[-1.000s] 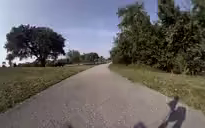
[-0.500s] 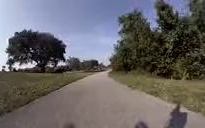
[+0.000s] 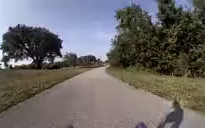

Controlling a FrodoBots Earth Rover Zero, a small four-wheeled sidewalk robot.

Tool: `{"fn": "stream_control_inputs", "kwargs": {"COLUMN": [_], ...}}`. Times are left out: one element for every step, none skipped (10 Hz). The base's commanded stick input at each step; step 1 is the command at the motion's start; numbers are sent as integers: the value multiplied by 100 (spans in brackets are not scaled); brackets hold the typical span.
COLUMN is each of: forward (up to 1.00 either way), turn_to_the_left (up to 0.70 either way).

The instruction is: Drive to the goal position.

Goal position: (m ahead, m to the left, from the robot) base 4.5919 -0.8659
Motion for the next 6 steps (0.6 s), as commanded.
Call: {"fn": "stream_control_inputs", "kwargs": {"forward": [100,100,100,100,100,100], "turn_to_the_left": [2,2,2,2,2,2]}}
